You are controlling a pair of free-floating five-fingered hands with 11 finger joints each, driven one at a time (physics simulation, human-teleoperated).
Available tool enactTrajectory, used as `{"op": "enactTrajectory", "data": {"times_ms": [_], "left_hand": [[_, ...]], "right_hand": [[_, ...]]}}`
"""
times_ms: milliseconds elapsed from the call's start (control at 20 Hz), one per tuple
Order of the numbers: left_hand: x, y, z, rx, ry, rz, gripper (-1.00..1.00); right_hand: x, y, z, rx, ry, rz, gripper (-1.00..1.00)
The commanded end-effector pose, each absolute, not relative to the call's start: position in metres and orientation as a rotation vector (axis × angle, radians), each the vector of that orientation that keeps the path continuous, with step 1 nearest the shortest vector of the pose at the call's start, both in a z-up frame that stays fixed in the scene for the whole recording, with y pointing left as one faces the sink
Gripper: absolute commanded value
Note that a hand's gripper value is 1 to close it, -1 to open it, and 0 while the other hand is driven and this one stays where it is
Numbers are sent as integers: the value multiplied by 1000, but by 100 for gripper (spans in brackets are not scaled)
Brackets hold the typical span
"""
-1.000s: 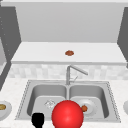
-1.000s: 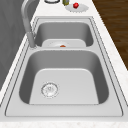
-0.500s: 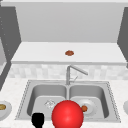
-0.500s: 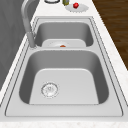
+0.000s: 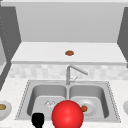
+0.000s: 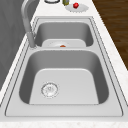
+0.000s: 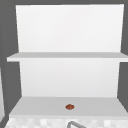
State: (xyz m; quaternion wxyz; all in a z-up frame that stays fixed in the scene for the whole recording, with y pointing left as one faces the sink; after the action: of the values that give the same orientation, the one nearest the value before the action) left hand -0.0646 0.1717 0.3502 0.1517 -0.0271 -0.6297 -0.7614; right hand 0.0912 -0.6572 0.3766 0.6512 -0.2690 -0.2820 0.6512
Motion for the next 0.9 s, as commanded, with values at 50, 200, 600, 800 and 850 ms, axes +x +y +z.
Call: {"op": "enactTrajectory", "data": {"times_ms": [50,200,600,800,850], "left_hand": [[-65,172,350,-78,-1807,-2185,0],[-65,172,350,-78,-1807,-2185,0],[-65,172,350,-78,-1807,-2185,0],[-65,172,350,-78,-1807,-2185,0],[-65,172,350,-78,-1807,-2185,0]], "right_hand": [[115,-642,377,-758,-604,1432,-100],[129,-630,376,-797,-584,1409,-100],[159,-594,346,-821,-514,1427,-100],[161,-582,337,-805,-502,1432,-100],[164,-580,334,-798,-495,1435,-100]]}}
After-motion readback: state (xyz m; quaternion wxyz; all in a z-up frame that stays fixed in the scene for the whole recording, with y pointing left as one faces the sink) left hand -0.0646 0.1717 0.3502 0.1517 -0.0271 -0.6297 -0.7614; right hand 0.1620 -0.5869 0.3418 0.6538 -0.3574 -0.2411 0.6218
